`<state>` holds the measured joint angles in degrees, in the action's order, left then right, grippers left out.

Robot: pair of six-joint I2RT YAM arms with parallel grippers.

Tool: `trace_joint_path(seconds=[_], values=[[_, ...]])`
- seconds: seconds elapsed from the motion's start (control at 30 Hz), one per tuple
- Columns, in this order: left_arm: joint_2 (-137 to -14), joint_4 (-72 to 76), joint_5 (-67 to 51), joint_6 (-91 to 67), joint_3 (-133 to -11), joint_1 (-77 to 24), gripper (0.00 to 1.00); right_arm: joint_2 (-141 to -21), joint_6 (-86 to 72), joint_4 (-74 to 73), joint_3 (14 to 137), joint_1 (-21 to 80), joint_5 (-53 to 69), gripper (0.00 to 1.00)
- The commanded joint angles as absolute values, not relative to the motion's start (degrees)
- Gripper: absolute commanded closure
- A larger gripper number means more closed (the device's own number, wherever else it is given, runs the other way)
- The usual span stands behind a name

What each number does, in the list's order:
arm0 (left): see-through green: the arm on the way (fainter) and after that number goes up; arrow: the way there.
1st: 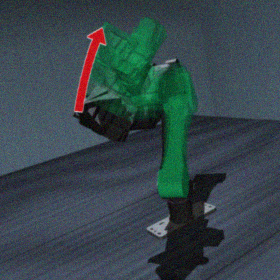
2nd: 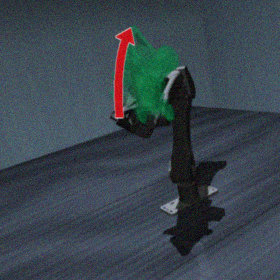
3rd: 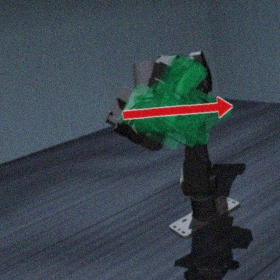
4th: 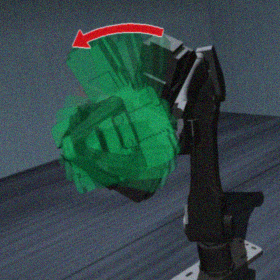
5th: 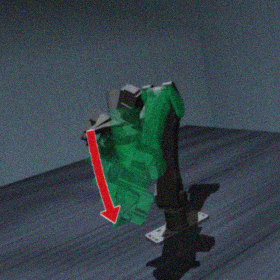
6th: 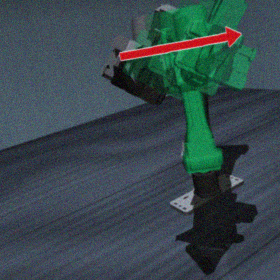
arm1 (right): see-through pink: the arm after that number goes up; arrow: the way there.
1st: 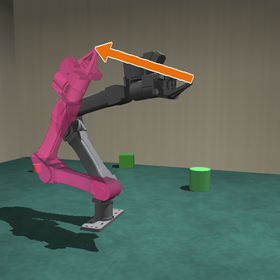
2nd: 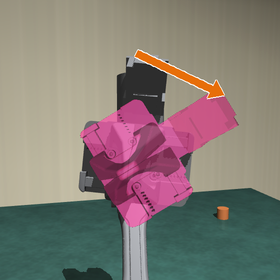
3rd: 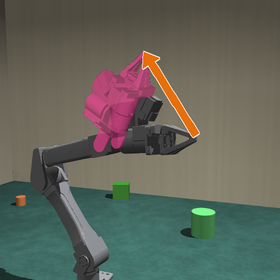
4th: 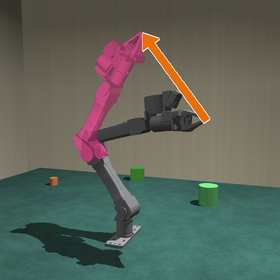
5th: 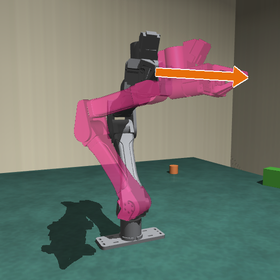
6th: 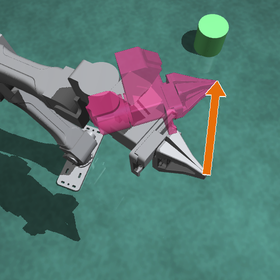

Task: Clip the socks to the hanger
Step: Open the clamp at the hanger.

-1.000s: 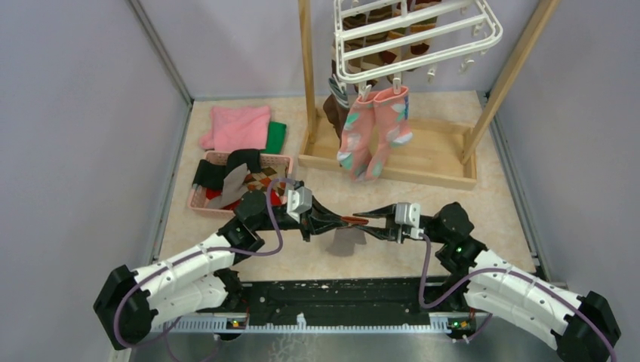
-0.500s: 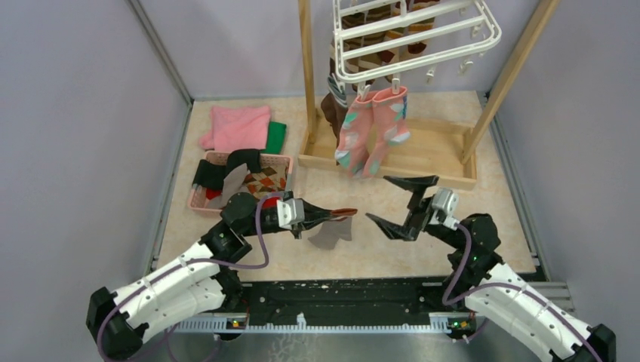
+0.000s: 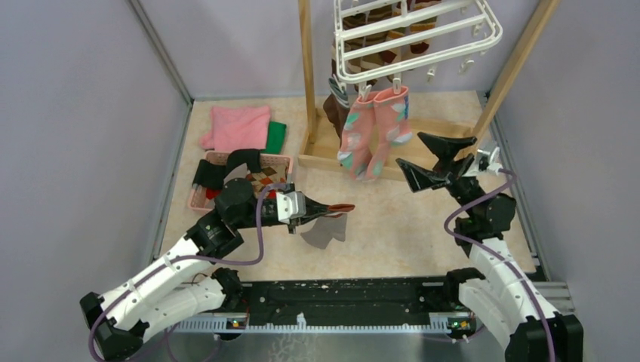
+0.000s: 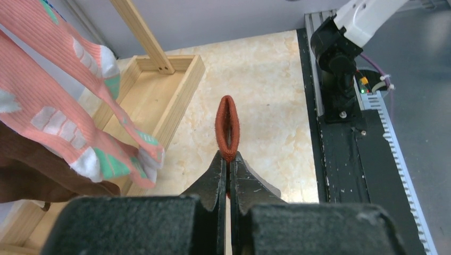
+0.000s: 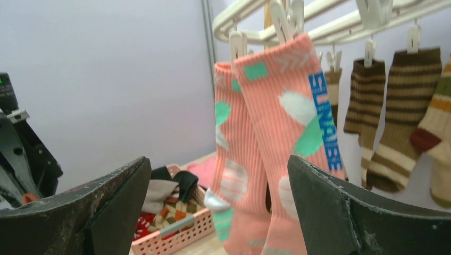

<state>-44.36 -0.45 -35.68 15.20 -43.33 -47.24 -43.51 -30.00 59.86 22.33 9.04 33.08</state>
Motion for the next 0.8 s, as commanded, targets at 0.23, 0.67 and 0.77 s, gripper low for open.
trace_joint_path(seconds=[0.23,0.67,0.77], values=[[-42.28,-7.17,-36.12,20.29,-43.24,-45.64,1.0,-52.48,-29.19,66.38,40.4,2.61,47.23,0.01],[-42.71,-5.25,-42.76,19.12,-41.93,-41.94,1.0,-71.32,-57.94,89.15,54.76,-12.04,54.1,0.07],[-42.73,-4.69,-43.78,18.63,-41.72,-40.98,1.0,-73.08,-56.76,86.48,57.39,-11.99,54.78,0.08]])
